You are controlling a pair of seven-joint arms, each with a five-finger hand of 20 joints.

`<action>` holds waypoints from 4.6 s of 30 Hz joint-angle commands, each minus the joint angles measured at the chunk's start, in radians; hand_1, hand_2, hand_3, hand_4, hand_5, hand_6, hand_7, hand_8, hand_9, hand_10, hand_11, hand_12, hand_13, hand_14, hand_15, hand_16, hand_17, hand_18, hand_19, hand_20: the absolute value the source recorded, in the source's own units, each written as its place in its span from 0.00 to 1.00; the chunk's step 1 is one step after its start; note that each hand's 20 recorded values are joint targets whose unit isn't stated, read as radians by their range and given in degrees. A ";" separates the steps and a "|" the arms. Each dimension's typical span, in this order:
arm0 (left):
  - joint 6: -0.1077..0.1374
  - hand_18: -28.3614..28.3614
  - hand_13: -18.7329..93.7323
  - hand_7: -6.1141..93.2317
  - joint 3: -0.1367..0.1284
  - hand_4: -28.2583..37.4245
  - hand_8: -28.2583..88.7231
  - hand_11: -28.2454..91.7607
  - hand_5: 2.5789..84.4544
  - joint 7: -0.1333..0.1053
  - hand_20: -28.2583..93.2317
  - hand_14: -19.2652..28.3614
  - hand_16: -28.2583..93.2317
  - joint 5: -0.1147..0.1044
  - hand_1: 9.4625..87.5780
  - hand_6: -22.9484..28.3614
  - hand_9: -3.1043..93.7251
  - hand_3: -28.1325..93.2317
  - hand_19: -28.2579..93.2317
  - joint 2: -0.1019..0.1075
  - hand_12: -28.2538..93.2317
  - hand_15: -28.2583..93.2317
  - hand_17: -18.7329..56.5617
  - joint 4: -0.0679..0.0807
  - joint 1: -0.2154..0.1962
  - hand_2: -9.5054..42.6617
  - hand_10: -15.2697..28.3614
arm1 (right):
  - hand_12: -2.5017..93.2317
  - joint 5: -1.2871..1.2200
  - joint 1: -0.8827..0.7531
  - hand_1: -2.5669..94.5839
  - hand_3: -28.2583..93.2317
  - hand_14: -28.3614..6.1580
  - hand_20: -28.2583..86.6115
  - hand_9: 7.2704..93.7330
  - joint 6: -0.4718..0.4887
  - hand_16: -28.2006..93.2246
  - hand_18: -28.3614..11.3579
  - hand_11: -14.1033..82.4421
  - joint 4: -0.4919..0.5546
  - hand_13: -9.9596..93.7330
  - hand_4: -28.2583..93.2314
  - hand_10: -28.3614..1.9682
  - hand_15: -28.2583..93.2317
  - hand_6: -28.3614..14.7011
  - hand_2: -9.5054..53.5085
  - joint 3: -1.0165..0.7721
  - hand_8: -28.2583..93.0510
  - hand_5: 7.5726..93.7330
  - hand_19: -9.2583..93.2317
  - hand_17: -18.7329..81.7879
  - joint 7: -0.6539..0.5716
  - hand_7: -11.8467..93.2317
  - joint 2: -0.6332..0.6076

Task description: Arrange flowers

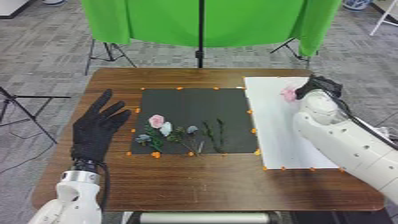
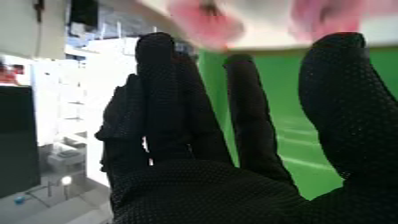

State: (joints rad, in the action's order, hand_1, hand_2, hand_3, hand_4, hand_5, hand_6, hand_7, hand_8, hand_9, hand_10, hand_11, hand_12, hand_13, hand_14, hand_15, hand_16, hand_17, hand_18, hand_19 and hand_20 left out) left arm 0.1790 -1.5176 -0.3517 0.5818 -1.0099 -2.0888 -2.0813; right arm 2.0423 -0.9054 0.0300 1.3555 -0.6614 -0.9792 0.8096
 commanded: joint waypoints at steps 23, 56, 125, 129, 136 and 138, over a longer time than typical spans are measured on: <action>0.002 1.00 0.40 0.20 0.004 0.02 0.15 0.44 0.36 -0.031 0.46 0.98 0.17 -0.014 0.18 0.56 0.37 0.88 0.66 0.032 0.34 0.68 0.16 -0.012 -0.027 0.30 0.78 | 0.32 0.212 0.069 0.67 0.81 0.80 0.68 1.00 -0.379 0.46 0.22 0.30 0.103 0.93 0.00 0.74 0.68 0.70 0.00 0.173 0.24 0.94 1.00 0.64 0.029 0.31 -0.007; -0.075 1.00 0.40 0.20 -0.040 0.02 0.15 0.44 0.37 0.093 0.46 0.98 0.17 0.059 0.18 0.56 0.37 0.88 0.66 -0.046 0.34 0.68 0.16 0.000 0.015 0.30 0.79 | 0.35 0.357 -0.143 0.59 0.85 0.71 0.66 0.90 -0.115 0.45 0.21 0.24 0.285 0.77 0.00 0.68 0.72 0.70 0.00 0.171 0.21 0.83 1.00 0.50 0.412 0.32 0.233; -0.046 1.00 0.40 0.20 -0.040 0.02 0.15 0.44 0.37 0.046 0.45 0.98 0.17 0.025 0.18 0.56 0.37 0.88 0.66 -0.030 0.34 0.68 0.16 -0.005 -0.025 0.30 0.78 | 0.33 0.176 0.011 0.64 0.79 0.79 0.76 1.00 -0.332 0.41 0.20 0.33 0.074 0.91 0.00 0.83 0.74 0.73 0.00 0.206 0.24 0.95 1.00 0.59 0.150 0.29 -0.029; -0.048 1.00 0.40 0.20 -0.034 0.02 0.15 0.44 0.37 0.035 0.45 0.98 0.17 0.025 0.18 0.57 0.37 0.88 0.66 -0.026 0.34 0.68 0.16 -0.004 -0.024 0.30 0.78 | 0.33 0.219 -0.044 0.63 0.80 0.78 0.76 1.00 -0.366 0.42 0.20 0.33 0.226 0.91 0.00 0.82 0.74 0.72 0.00 0.157 0.25 0.95 1.00 0.59 0.202 0.29 -0.062; -0.044 1.00 0.40 0.20 -0.025 0.02 0.15 0.44 0.37 0.019 0.45 0.98 0.17 0.023 0.18 0.57 0.37 0.88 0.66 -0.019 0.34 0.68 0.16 -0.005 -0.027 0.30 0.79 | 0.34 0.287 -0.265 0.61 0.82 0.77 0.77 1.00 -0.286 0.42 0.19 0.33 0.448 0.91 0.00 0.82 0.74 0.71 0.00 -0.005 0.25 0.95 1.00 0.59 0.338 0.29 -0.030; -0.044 1.00 0.40 0.20 -0.025 0.02 0.15 0.44 0.37 0.017 0.45 0.98 0.17 0.023 0.18 0.57 0.37 0.88 0.67 -0.017 0.34 0.68 0.16 -0.006 -0.029 0.30 0.79 | 0.34 0.328 -0.290 0.61 0.82 0.76 0.77 1.00 -0.294 0.42 0.19 0.33 0.454 0.90 0.00 0.81 0.75 0.70 0.00 0.017 0.25 0.94 1.00 0.59 0.341 0.29 -0.015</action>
State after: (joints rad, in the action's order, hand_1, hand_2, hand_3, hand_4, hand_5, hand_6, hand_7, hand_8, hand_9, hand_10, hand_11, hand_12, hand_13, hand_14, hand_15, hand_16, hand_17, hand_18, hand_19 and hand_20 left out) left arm 0.1283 -1.5518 -0.3238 0.6087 -1.0294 -2.0923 -2.0957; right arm 2.2898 -1.0487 -0.2689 1.7034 -0.6732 -0.6771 0.7416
